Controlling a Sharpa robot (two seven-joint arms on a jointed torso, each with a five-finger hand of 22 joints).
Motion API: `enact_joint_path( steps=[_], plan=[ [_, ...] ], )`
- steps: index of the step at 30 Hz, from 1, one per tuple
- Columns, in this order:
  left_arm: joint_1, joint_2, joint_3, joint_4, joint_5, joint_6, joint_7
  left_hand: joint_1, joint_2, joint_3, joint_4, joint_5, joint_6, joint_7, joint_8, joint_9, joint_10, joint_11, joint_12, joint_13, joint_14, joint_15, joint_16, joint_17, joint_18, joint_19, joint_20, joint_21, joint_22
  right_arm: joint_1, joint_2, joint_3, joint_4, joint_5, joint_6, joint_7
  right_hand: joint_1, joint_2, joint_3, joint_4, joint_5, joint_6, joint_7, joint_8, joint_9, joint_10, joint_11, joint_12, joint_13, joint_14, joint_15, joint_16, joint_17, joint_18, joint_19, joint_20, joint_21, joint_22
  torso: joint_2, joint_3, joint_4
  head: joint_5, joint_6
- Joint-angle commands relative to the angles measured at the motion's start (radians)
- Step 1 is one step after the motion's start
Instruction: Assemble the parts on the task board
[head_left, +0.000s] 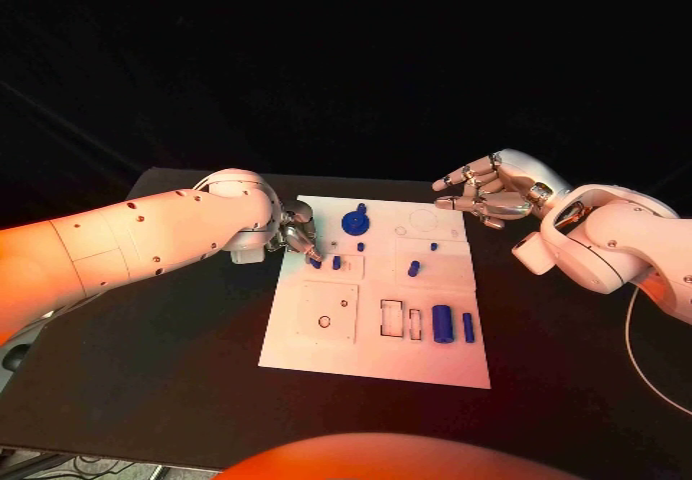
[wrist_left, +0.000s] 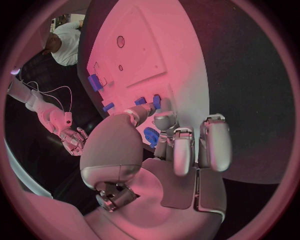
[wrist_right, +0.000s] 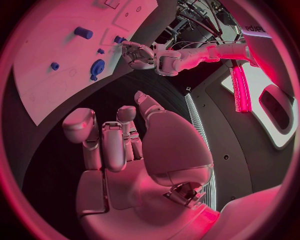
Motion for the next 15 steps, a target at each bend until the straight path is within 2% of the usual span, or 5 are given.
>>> enact_joint_path(
  steps=[1,7,10,15],
  plan=[
    [-0.01,0.006,-0.007,0.005,0.0,0.02,0.001,0.021,0.016,0.035,-0.042,0.006,0.013,-0.004,-0.002,0.0,0.009,-0.001,0.002,0.002,0.103,-0.008,0.002,0.263,-0.017,0.034,-0.008,0.003,0.098,-0.001,0.001,0.0,0.0,0.0,0.01,0.003,-0.006,0.005,-0.003,0.006,0.0,-0.004,0.0,0.007,-0.002,-0.006,-0.002,-0.007,-0.001,0.044,0.0,-0.004,-0.001,0.009,-0.005,0.0,-0.003,-0.001,0.0,0.0008,-0.0008,0.0,0.0],
    [-0.01,0.009,-0.007,0.004,0.002,0.019,0.0,-0.009,0.011,0.003,-0.023,0.002,0.024,-0.007,-0.002,-0.002,0.017,-0.001,0.005,0.006,0.103,-0.006,0.002,0.263,-0.018,0.036,-0.006,0.007,0.103,-0.001,0.001,0.0,0.0,0.0,0.01,0.003,-0.006,0.005,-0.003,0.006,0.0,-0.004,0.0,0.007,-0.002,-0.006,-0.002,-0.007,-0.001,0.044,0.0,-0.004,-0.001,0.009,-0.005,0.0,-0.003,-0.001,0.0,0.0014,-0.0004,-0.001,-0.003],
    [-0.01,0.01,-0.007,0.003,0.003,0.019,-0.006,-0.044,0.008,-0.044,0.005,-0.001,0.035,-0.011,-0.003,-0.006,0.021,-0.003,0.009,0.012,0.103,-0.008,0.002,0.263,-0.019,0.038,-0.007,0.01,0.108,-0.001,0.001,0.0,0.0,0.0,0.01,0.003,-0.006,0.005,-0.003,0.006,0.0,-0.004,0.0,0.007,-0.002,-0.006,-0.002,-0.007,-0.001,0.044,0.0,-0.004,-0.001,0.009,-0.005,0.0,-0.003,-0.001,0.0,0.0012,-0.0006,-0.001,-0.003],
    [-0.01,0.011,-0.007,0.002,0.003,0.017,-0.015,-0.062,0.012,-0.112,0.032,0.0,0.046,-0.014,-0.01,-0.014,0.022,-0.007,0.012,0.019,0.103,-0.011,0.002,0.263,-0.02,0.04,-0.009,0.013,0.112,0.0,0.0,0.0,0.0,0.0,0.01,0.003,-0.006,0.005,-0.003,0.006,0.0,-0.004,0.0,0.007,-0.002,-0.006,-0.002,-0.007,-0.001,0.044,0.0,-0.004,-0.001,0.009,-0.005,0.0,-0.003,-0.001,0.0,0.001,-0.0003,-0.002,-0.003]
  ],
)
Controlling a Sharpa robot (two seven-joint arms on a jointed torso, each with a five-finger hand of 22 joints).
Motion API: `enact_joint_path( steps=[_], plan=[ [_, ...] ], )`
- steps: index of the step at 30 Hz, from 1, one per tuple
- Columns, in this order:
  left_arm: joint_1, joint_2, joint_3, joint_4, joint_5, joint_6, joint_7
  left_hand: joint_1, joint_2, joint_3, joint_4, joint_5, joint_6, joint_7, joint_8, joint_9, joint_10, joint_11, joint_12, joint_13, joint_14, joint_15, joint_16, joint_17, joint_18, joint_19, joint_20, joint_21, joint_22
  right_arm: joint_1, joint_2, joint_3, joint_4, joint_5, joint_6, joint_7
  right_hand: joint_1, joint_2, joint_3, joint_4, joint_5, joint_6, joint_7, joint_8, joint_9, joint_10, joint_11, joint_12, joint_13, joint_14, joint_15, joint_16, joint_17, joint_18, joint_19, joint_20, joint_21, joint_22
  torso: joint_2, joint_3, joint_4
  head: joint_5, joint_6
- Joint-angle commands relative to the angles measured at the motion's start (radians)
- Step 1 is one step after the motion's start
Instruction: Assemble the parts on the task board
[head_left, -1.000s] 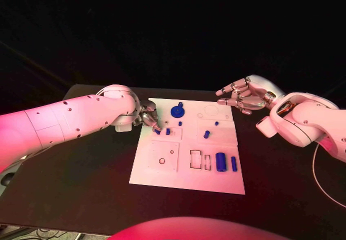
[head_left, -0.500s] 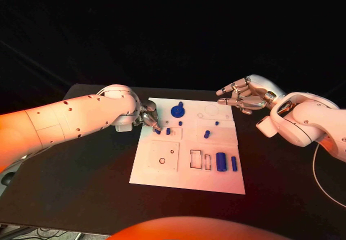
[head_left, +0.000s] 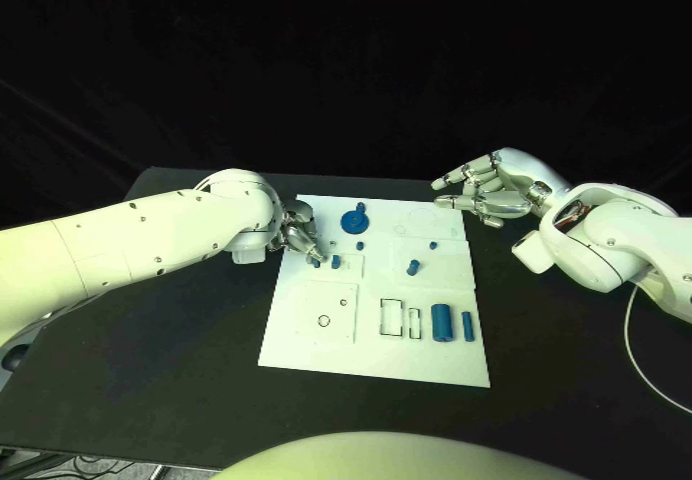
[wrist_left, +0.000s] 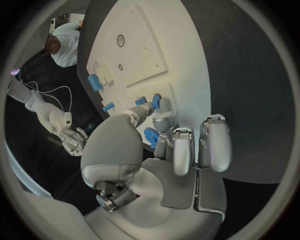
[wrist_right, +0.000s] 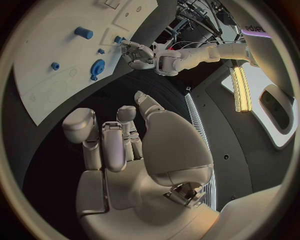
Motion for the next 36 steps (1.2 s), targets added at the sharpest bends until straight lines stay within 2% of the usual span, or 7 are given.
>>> enact_joint_path(
  steps=[1,13,24,28,30,36],
  plan=[
    [-0.007,0.004,-0.004,0.003,0.004,0.02,-0.011,-0.019,-0.006,-0.029,0.013,-0.001,0.019,-0.007,-0.009,-0.005,0.0,0.005,0.007,0.004,0.107,-0.007,0.002,0.263,-0.02,0.04,-0.01,0.006,0.113,0.0,0.0,0.0,0.0,0.0,0.01,0.003,-0.006,0.005,-0.003,0.006,0.0,-0.004,0.0,0.007,-0.002,-0.006,-0.002,-0.007,-0.001,0.044,0.0,-0.004,-0.001,0.009,-0.005,0.0,-0.003,-0.001,0.0,0.0,0.0002,-0.001,0.0],
    [-0.007,0.006,-0.004,0.001,0.012,-0.007,-0.029,-0.037,0.01,-0.082,0.051,0.001,0.029,-0.006,-0.017,-0.013,0.001,0.005,0.008,0.009,0.107,-0.007,0.002,0.263,-0.02,0.04,-0.01,0.006,0.115,0.0,0.001,0.0,-0.002,0.0,0.01,0.0,-0.006,0.006,-0.003,0.007,0.001,-0.006,0.0,0.007,-0.002,-0.01,-0.001,-0.011,-0.005,0.043,0.001,-0.007,-0.005,0.01,-0.008,0.0,-0.007,-0.008,0.0,-0.0006,0.0002,-0.001,-0.001],
    [-0.008,-0.011,-0.001,0.012,0.014,-0.034,-0.033,-0.088,-0.001,-0.193,0.121,-0.003,0.042,-0.004,-0.022,-0.021,0.003,0.007,0.011,0.015,0.107,-0.006,0.002,0.263,-0.022,0.043,-0.009,0.01,0.122,-0.001,0.001,0.0,-0.004,0.0,0.01,0.0,-0.007,0.006,-0.003,0.008,0.001,-0.007,0.001,0.007,-0.002,-0.012,-0.001,-0.013,-0.007,0.042,0.001,-0.009,-0.008,0.01,-0.009,0.0,-0.009,-0.01,0.0,-0.0014,-0.0008,-0.002,0.0],
    [-0.007,-0.034,0.002,0.033,0.016,-0.068,-0.025,-0.1,0.003,-0.25,0.154,-0.003,0.047,-0.005,-0.025,-0.024,0.005,0.006,0.012,0.018,0.107,-0.006,0.002,0.263,-0.022,0.044,-0.009,0.01,0.124,-0.001,0.001,0.0,-0.006,-0.005,0.011,0.001,-0.007,0.006,-0.004,0.009,0.001,-0.007,0.001,0.006,-0.002,-0.014,-0.001,-0.015,-0.009,0.041,0.001,-0.011,-0.009,0.011,-0.01,0.0,-0.011,-0.013,0.0,0.0002,-0.0019,-0.003,0.0],
    [-0.006,-0.044,0.003,0.043,0.02,-0.091,-0.018,-0.102,0.004,-0.279,0.171,-0.014,0.047,-0.005,-0.027,-0.026,0.004,0.006,0.011,0.018,0.107,-0.006,0.002,0.263,-0.022,0.044,-0.01,0.009,0.123,-0.001,0.001,0.0,-0.007,-0.007,0.01,0.001,-0.007,0.006,-0.004,0.009,0.001,-0.007,0.001,0.006,-0.002,-0.014,-0.001,-0.015,-0.009,0.041,0.001,-0.011,-0.009,0.011,-0.01,0.0,-0.011,-0.013,-0.001,0.0006,-0.0009,-0.004,0.0],
    [-0.005,-0.062,0.012,0.067,0.06,-0.196,0.028,-0.093,0.017,-0.35,0.224,-0.018,0.039,-0.001,-0.032,-0.029,-0.011,0.01,-0.014,-0.008,0.107,-0.004,0.002,0.263,-0.017,0.036,-0.008,-0.011,0.108,-0.001,0.002,0.0,-0.008,-0.008,0.009,0.001,-0.008,0.006,-0.004,0.009,0.001,-0.009,0.001,0.006,-0.002,-0.016,-0.001,-0.017,-0.011,0.041,0.001,-0.011,-0.01,0.011,-0.012,0.0,-0.013,-0.017,0.0,-0.0029,0.001,-0.009,-0.001]
  ],
)
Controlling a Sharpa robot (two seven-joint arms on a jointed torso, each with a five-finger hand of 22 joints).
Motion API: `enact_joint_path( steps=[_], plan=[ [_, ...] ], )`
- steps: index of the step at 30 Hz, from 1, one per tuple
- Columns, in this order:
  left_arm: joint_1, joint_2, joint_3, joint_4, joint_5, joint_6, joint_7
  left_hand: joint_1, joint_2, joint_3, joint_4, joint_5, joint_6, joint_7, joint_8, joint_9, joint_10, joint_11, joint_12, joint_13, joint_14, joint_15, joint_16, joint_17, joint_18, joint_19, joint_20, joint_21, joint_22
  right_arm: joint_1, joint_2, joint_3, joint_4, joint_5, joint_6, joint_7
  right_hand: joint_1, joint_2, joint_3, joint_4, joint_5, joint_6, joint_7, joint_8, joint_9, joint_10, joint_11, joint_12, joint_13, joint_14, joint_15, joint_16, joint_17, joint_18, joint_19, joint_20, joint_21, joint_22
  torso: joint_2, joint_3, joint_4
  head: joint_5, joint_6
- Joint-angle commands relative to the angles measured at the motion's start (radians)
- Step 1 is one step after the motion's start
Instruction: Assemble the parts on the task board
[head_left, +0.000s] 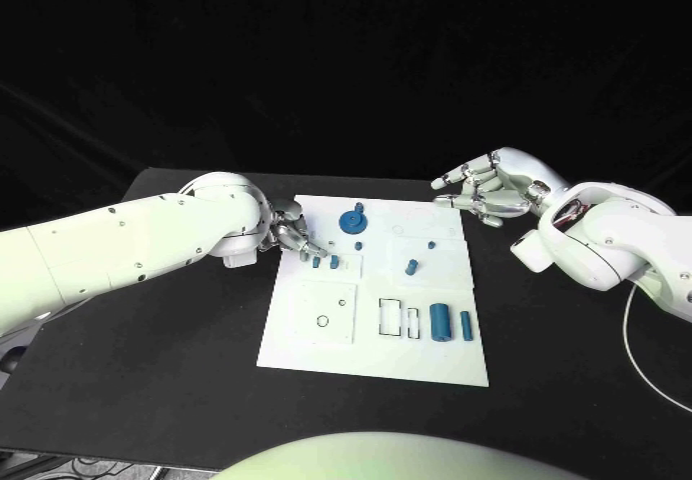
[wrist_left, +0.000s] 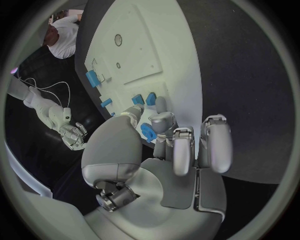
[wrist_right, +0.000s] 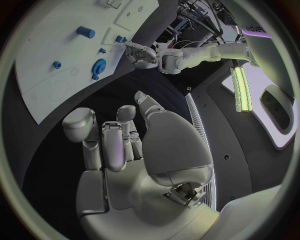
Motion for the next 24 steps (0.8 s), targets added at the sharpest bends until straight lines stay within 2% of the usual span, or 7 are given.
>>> enact_joint_path(
  steps=[1,5,9,13,16,19,24],
  plan=[
    [0.001,-0.005,0.003,0.012,0.048,-0.125,0.053,-0.007,0.015,-0.034,0.027,-0.003,-0.004,0.005,-0.005,-0.002,-0.01,0.001,-0.011,-0.011,0.107,-0.004,0.002,0.263,-0.001,0.031,-0.004,-0.009,0.106,-0.001,0.002,0.0,-0.001,-0.007,0.009,0.002,-0.008,0.006,-0.001,0.006,0.001,-0.009,0.001,0.006,-0.001,-0.009,-0.001,-0.007,-0.002,0.041,0.001,-0.005,-0.001,0.011,-0.006,-0.001,-0.004,-0.003,0.001,-0.0018,0.0014,-0.002,-0.001],
    [0.001,-0.014,0.006,0.018,0.08,-0.188,0.088,-0.022,0.024,-0.065,0.032,-0.003,-0.016,0.008,-0.007,-0.002,-0.027,0.004,-0.036,-0.039,0.107,-0.003,0.002,0.263,0.003,0.024,-0.003,-0.027,0.092,-0.002,0.001,0.0,-0.001,-0.006,0.008,0.001,-0.008,0.006,-0.001,0.006,0.001,-0.009,0.001,0.006,-0.001,-0.009,-0.001,-0.007,-0.002,0.041,0.001,-0.005,-0.001,0.011,-0.006,-0.001,-0.004,-0.003,0.0,-0.0002,0.0013,-0.002,-0.002],
    [0.002,-0.019,0.006,0.021,0.132,-0.239,0.138,-0.006,0.035,-0.11,0.032,0.002,-0.064,0.025,-0.017,-0.004,-0.118,0.02,-0.161,-0.182,0.106,0.008,0.001,0.262,0.031,-0.028,0.004,-0.147,-0.009,-0.002,0.0,0.0,0.0,-0.006,0.008,0.001,-0.008,0.006,-0.001,0.007,0.002,-0.009,0.001,0.006,-0.001,-0.009,-0.001,-0.006,-0.001,0.041,0.001,-0.004,-0.001,0.011,-0.006,-0.001,-0.004,-0.002,0.001,0.0005,0.0015,-0.004,0.0],
    [0.002,-0.014,0.005,0.018,0.151,-0.269,0.193,0.162,0.025,-0.116,-0.014,0.003,-0.199,0.095,-0.072,-0.034,-0.32,0.084,-0.321,-0.305,-0.072,0.063,-0.33,-0.097,0.124,-0.298,0.045,-0.69,-0.437,-0.002,0.0,0.0,0.001,-0.005,0.007,0.001,-0.008,0.006,-0.001,0.007,0.002,-0.009,0.001,0.006,-0.001,-0.009,-0.001,-0.006,-0.001,0.041,0.001,-0.004,-0.001,0.011,-0.006,-0.001,-0.004,-0.002,0.0,0.0007,0.0004,-0.004,0.004],
    [0.001,-0.001,0.0,0.015,0.117,-0.29,0.26,0.328,0.041,-0.069,-0.069,0.006,-0.254,0.142,-0.109,-0.075,-0.432,0.133,-0.426,-0.386,-0.329,0.108,-0.713,-0.443,0.12,-0.391,0.085,-0.83,-0.524,-0.002,0.0,0.0,0.001,-0.005,0.007,0.001,-0.008,0.006,-0.001,0.007,0.002,-0.009,0.001,0.006,-0.001,-0.009,-0.001,-0.006,-0.001,0.041,0.001,-0.004,-0.001,0.011,-0.006,-0.001,-0.004,-0.002,0.0,0.0007,-0.0001,-0.006,0.006],
    [-0.002,0.021,-0.006,0.013,0.058,-0.324,0.345,0.447,0.033,-0.008,-0.113,0.002,-0.254,0.146,-0.163,-0.139,-0.461,0.146,-0.511,-0.476,-0.394,0.129,-0.797,-0.512,0.128,-0.428,0.108,-0.913,-0.583,-0.002,0.001,0.0,0.0,-0.005,0.007,0.001,-0.008,0.007,-0.001,0.007,0.002,-0.01,0.001,0.006,-0.002,-0.009,-0.001,-0.006,-0.002,0.041,0.002,-0.005,-0.001,0.011,-0.006,-0.001,-0.004,-0.002,0.001,-0.0008,-0.0007,-0.012,0.009],
    [-0.012,0.048,-0.01,0.015,-0.056,-0.371,0.422,0.517,0.001,0.05,-0.153,-0.116,-0.215,0.14,-0.252,-0.236,-0.431,0.142,-0.594,-0.596,-0.361,0.12,-0.787,-0.556,0.135,-0.387,0.106,-0.918,-0.593,-0.003,0.003,0.0,-0.001,-0.005,0.008,0.002,-0.008,0.007,-0.001,0.007,0.002,-0.01,0.001,0.006,-0.002,-0.009,-0.001,-0.006,-0.002,0.041,0.002,-0.005,-0.001,0.011,-0.006,-0.001,-0.004,-0.002,0.001,-0.0005,-0.0016,-0.017,0.013]
  ],
)
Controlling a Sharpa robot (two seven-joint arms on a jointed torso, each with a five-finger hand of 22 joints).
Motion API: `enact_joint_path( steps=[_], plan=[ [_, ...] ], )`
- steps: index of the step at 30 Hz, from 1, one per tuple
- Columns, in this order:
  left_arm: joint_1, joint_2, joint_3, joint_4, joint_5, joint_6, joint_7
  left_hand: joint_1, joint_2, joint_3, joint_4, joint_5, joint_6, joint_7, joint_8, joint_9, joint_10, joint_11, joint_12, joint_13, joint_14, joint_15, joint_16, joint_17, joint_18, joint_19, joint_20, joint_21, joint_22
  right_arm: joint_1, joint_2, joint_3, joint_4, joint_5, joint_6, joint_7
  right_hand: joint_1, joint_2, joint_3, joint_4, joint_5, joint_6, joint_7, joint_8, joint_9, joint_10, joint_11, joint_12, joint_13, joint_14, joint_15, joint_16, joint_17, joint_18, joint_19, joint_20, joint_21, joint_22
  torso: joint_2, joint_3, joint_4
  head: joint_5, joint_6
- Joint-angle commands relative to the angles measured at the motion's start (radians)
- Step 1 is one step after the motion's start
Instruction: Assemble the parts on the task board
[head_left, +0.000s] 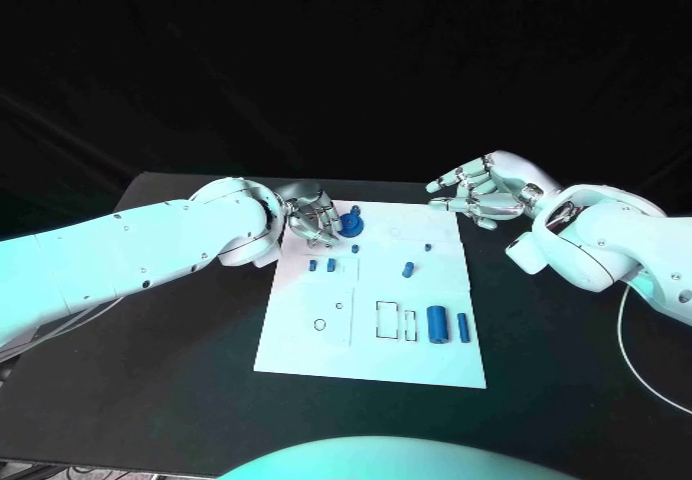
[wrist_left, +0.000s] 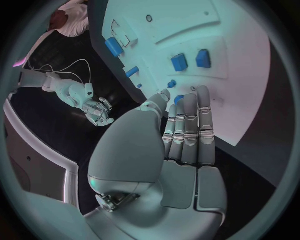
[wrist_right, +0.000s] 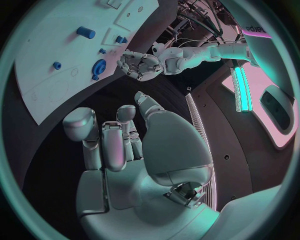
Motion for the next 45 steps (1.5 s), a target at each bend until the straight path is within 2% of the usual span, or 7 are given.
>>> enact_joint_path(
  steps=[1,6,10,12,18,29,45],
  plan=[
    [-0.006,0.015,-0.001,0.0,-0.138,-0.081,0.144,0.012,-0.011,0.016,-0.007,-0.028,0.015,-0.007,-0.026,-0.027,0.003,0.003,-0.029,-0.036,0.006,-0.001,0.01,-0.01,0.007,0.008,-0.001,0.004,0.004,-0.001,0.002,0.0,-0.001,-0.004,0.009,0.003,-0.004,0.003,-0.001,0.007,0.002,-0.007,-0.002,0.006,-0.002,-0.007,0.001,-0.003,-0.001,0.041,0.002,-0.004,-0.001,0.011,-0.005,0.001,-0.003,0.0,0.0,-0.0004,-0.0015,-0.005,0.004],
    [-0.011,0.042,-0.006,-0.017,-0.232,-0.066,0.132,-0.002,-0.028,0.025,-0.008,-0.042,0.047,-0.02,-0.076,-0.074,0.016,0.004,-0.082,-0.109,0.044,-0.003,0.054,-0.018,0.009,0.046,-0.001,0.029,0.02,-0.001,0.003,0.0,-0.001,-0.003,0.012,0.006,-0.004,0.004,-0.001,0.008,0.004,-0.007,-0.002,0.006,-0.002,-0.007,0.002,-0.002,0.0,0.041,0.002,-0.003,-0.001,0.011,-0.005,0.001,-0.003,0.0,0.0,0.0005,0.0008,-0.009,0.003],
    [-0.017,0.065,-0.009,-0.033,-0.278,-0.041,0.092,-0.02,-0.029,0.033,0.004,-0.048,0.083,-0.013,-0.107,-0.106,0.05,-0.002,-0.099,-0.152,0.195,-0.01,0.292,0.173,0.01,0.122,-0.009,0.091,0.06,-0.002,0.005,0.0,-0.001,-0.003,0.014,0.007,-0.004,0.004,-0.001,0.008,0.004,-0.007,-0.002,0.006,-0.002,-0.007,0.002,-0.002,0.0,0.041,0.002,-0.003,-0.001,0.011,-0.005,0.001,-0.003,0.0,0.001,-0.0006,0.0,-0.012,0.005],
    [-0.022,0.075,-0.009,-0.041,-0.29,-0.034,0.076,-0.024,-0.03,0.035,0.008,-0.049,0.097,-0.014,-0.112,-0.113,0.058,-0.004,-0.105,-0.163,0.226,-0.014,0.344,0.22,0.006,0.14,-0.01,0.116,0.08,-0.002,0.005,0.0,-0.002,-0.003,0.014,0.007,-0.004,0.004,-0.001,0.008,0.004,-0.007,-0.002,0.006,-0.002,-0.007,0.002,-0.002,0.0,0.041,0.002,-0.003,-0.001,0.011,-0.005,0.001,-0.003,0.0,0.001,-0.001,0.0005,-0.013,0.004],
    [-0.033,0.112,-0.01,-0.08,-0.331,-0.027,0.021,-0.031,-0.033,0.054,0.016,-0.05,0.14,-0.017,-0.134,-0.137,0.085,-0.008,-0.131,-0.204,0.307,-0.021,0.475,0.337,-0.03,0.248,-0.018,0.348,0.268,-0.002,0.006,0.0,-0.002,-0.003,0.015,0.008,-0.004,0.004,-0.001,0.008,0.004,-0.007,-0.002,0.006,-0.002,-0.007,0.002,-0.002,0.0,0.041,0.002,-0.003,-0.001,0.011,-0.005,0.001,-0.003,0.0,0.0,-0.0002,0.0006,-0.014,0.005],
    [-0.042,0.142,-0.011,-0.108,-0.402,-0.058,-0.011,-0.037,-0.036,0.067,0.021,-0.05,0.186,-0.027,-0.141,-0.15,0.124,-0.017,-0.145,-0.229,0.342,-0.029,0.531,0.387,-0.049,0.295,-0.025,0.471,0.372,-0.002,0.004,0.0,0.001,-0.003,0.015,0.008,-0.004,0.004,-0.001,0.008,0.004,-0.007,-0.002,0.006,-0.002,-0.007,0.002,-0.002,0.0,0.041,0.002,-0.003,-0.001,0.011,-0.005,0.001,-0.003,0.0,0.0,-0.0001,0.0026,-0.019,0.001],
    [-0.047,0.164,-0.011,-0.123,-0.396,-0.005,-0.013,-0.038,-0.038,0.087,0.017,-0.048,0.216,-0.036,-0.153,-0.161,0.169,-0.028,-0.162,-0.245,0.371,-0.039,0.574,0.43,-0.069,0.335,-0.033,0.584,0.467,-0.002,0.007,0.0,0.0,-0.003,0.016,0.009,-0.004,0.006,0.0,0.009,0.007,-0.008,-0.002,0.006,-0.002,-0.006,0.002,-0.001,0.0,0.041,0.002,-0.002,0.001,0.011,-0.005,0.001,-0.003,0.0,-0.001,0.0,0.0021,-0.019,-0.004]
  ],
)
